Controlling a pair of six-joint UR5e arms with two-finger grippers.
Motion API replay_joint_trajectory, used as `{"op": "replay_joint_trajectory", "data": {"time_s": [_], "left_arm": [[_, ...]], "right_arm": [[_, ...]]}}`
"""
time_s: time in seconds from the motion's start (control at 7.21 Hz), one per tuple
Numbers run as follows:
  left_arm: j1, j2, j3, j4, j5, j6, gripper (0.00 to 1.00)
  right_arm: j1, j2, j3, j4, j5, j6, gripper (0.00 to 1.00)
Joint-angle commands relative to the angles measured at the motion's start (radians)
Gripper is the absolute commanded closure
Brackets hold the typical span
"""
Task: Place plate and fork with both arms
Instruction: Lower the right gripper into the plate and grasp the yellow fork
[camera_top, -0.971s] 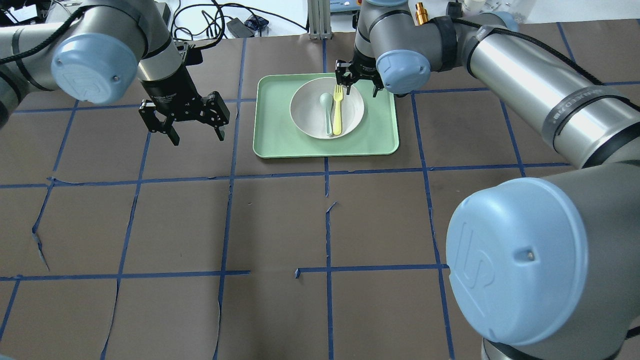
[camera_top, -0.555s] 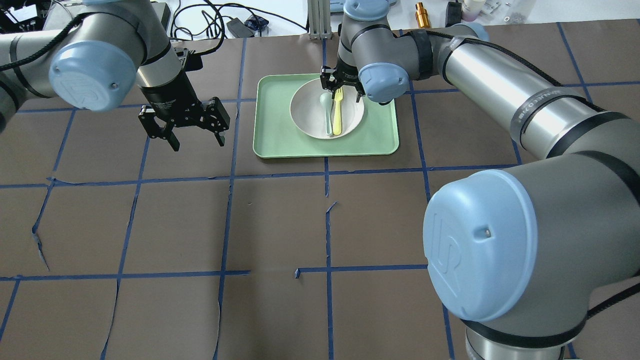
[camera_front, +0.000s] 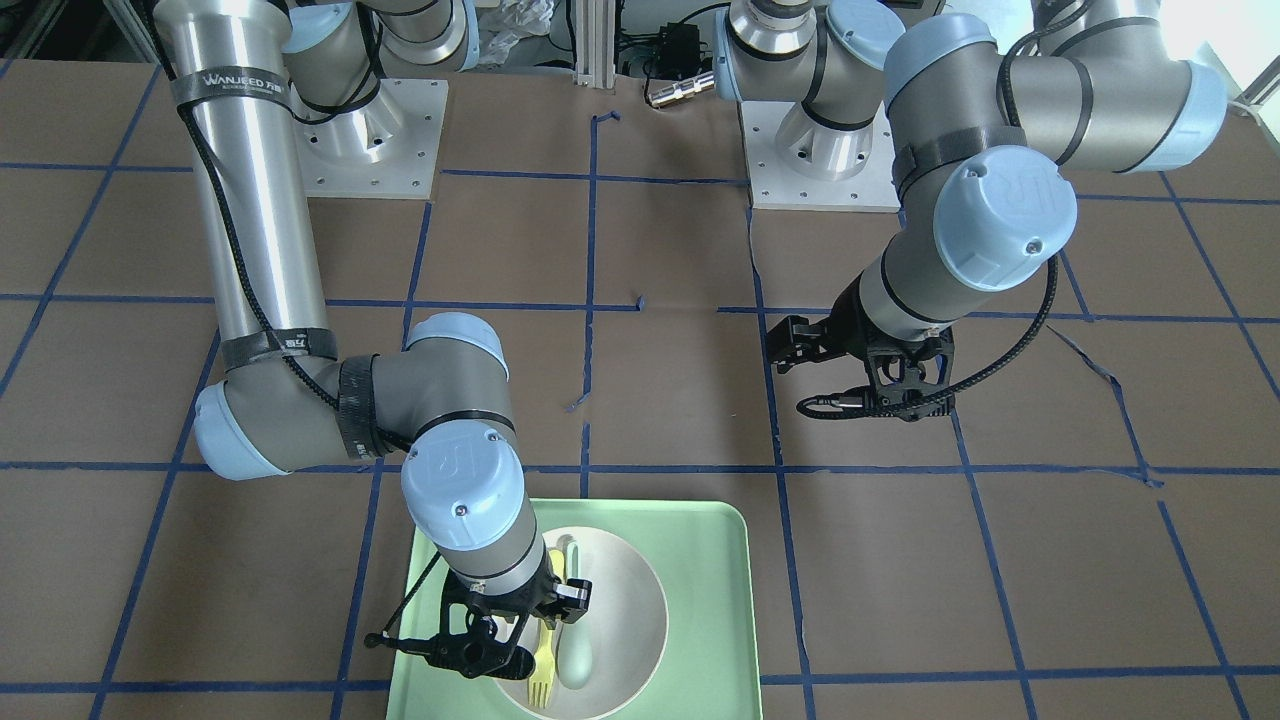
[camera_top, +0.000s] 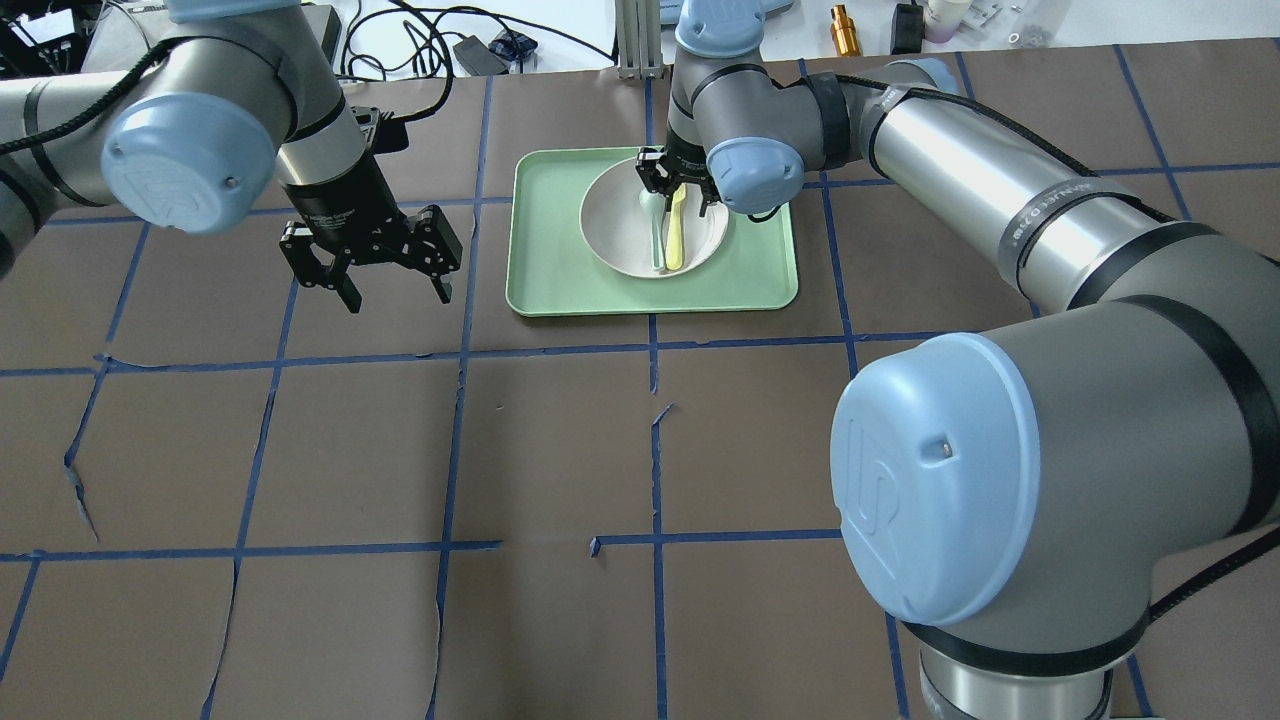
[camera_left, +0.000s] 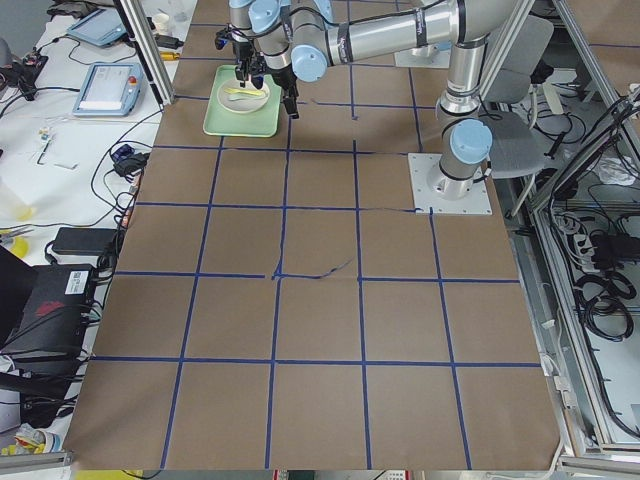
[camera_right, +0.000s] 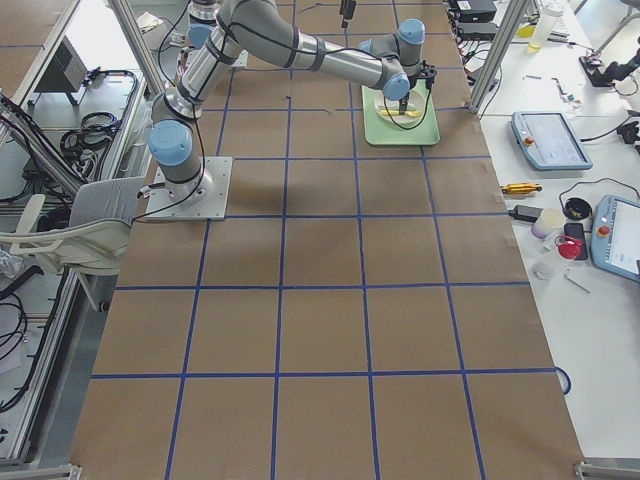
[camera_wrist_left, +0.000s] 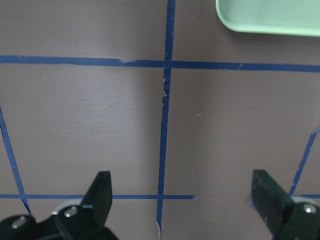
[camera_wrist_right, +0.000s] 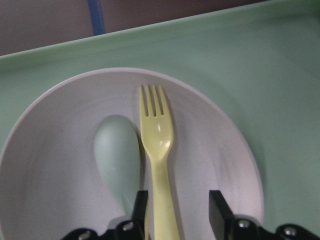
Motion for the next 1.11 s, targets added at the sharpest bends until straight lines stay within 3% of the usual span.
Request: {"op": "replay_joint_trajectory", "data": {"time_s": [0.0,0.97], "left_arm": [[-0.001,0.001,-0.005,0.000,0.000,0.000,0.00],[0.002,0.001,-0.015,0.006,0.000,0.016,0.00]], "right_arm": [[0.005,0.017,-0.002,-0.001,0.001,0.003,0.51],[0.020,0.023,0.001,0.005,-0.002,-0.005,0.47]]}}
